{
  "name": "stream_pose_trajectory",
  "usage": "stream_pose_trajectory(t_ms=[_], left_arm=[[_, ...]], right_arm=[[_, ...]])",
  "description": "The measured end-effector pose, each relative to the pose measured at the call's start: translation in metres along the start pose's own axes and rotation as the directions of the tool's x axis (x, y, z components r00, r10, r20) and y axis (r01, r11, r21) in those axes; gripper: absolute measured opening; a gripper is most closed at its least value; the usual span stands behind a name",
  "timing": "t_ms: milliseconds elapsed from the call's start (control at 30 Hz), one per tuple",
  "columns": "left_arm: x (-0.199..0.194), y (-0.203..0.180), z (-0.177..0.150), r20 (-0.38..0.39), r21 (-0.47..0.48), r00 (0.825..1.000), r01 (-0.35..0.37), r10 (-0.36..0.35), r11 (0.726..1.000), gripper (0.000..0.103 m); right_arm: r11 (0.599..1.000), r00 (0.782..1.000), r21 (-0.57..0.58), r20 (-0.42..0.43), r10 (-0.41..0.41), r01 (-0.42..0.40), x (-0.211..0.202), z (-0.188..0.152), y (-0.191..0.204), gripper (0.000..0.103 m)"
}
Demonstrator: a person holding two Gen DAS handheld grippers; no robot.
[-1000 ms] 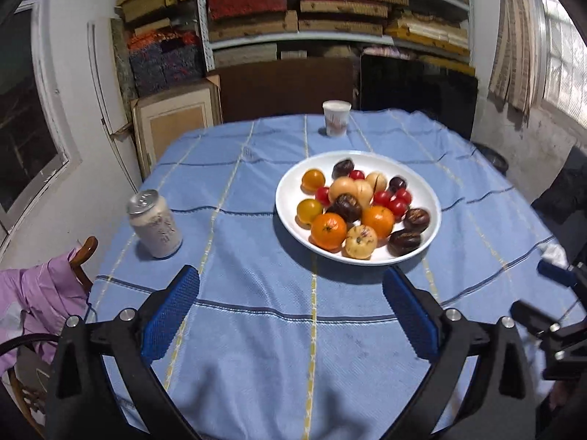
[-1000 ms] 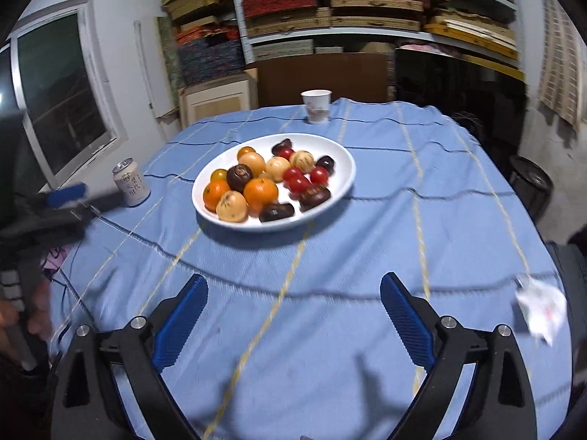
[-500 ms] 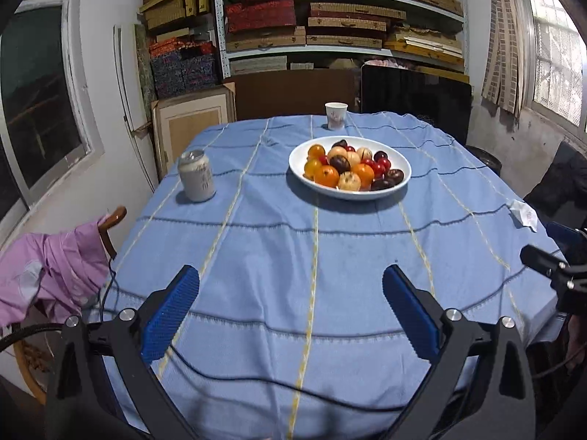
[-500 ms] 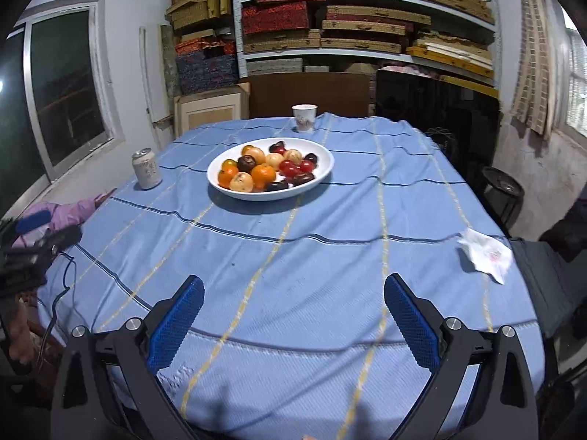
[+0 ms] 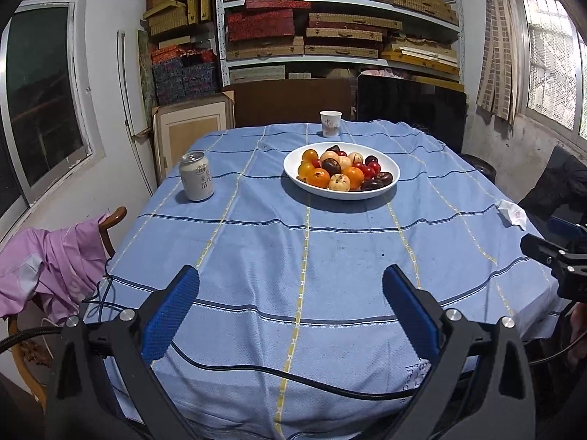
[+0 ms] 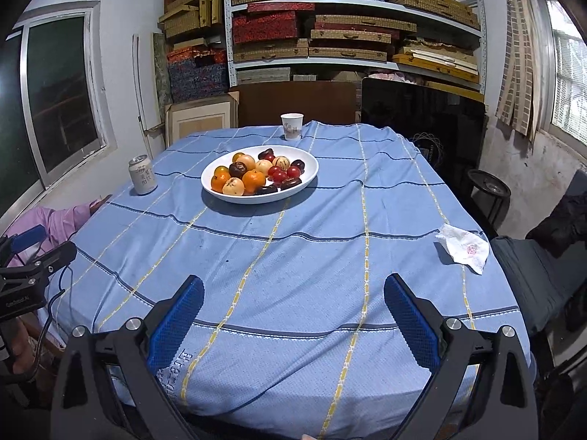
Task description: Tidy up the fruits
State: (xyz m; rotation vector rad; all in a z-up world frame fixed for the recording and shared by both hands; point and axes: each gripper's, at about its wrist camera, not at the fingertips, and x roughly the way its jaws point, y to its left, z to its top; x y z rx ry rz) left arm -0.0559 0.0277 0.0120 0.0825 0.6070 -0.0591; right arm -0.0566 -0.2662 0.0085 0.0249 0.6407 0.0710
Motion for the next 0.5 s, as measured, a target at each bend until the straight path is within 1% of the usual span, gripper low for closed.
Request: stream_pose_trajectory(t_ms=[100,167,233,400,500], left_arm=[[-0.0013,-0.0031,0.0004,0.011,0.015,1.000,-0.010,0.009,1.000,0.098],[0.0011,-0.0041,0.0009,-0.004,0.018,1.000,-0.001,0.001,1.000,0.098],[0.0032,-0.0043,0.0007,-0.012,0.018,1.000,-0.009,0.009,1.000,0.098],[0.0014,0.0004,0.0023,-0.004,-0.001,1.000,-0.029,0.029,1.000,0.098],[0.0016,0.0027,0.0022,-0.005,-0.009,1.000,-0.027,0.027,1.000,0.098]], right_arm=[[1.000,1.000,0.010,-0.007,-0.002,0.002,0.0021,-0.0013,-0.0023,0.099],[1.000,1.000,0.014,-0.010,0.001,-0.001,0.0030,-0.0021,-0.0028,0.099],[1.000,1.000,0.015,-0.010,0.003,-0.003,0.0034,-0.0024,-0.0029,0.099],[1.000,1.000,0.014,-0.004,0.001,-0.001,0.0026,-0.0028,-0.0038,0.099],[1.000,1.000,0.018,-0.005,0.001,-0.001,0.0035,-0.0035,-0.0048,0.099]])
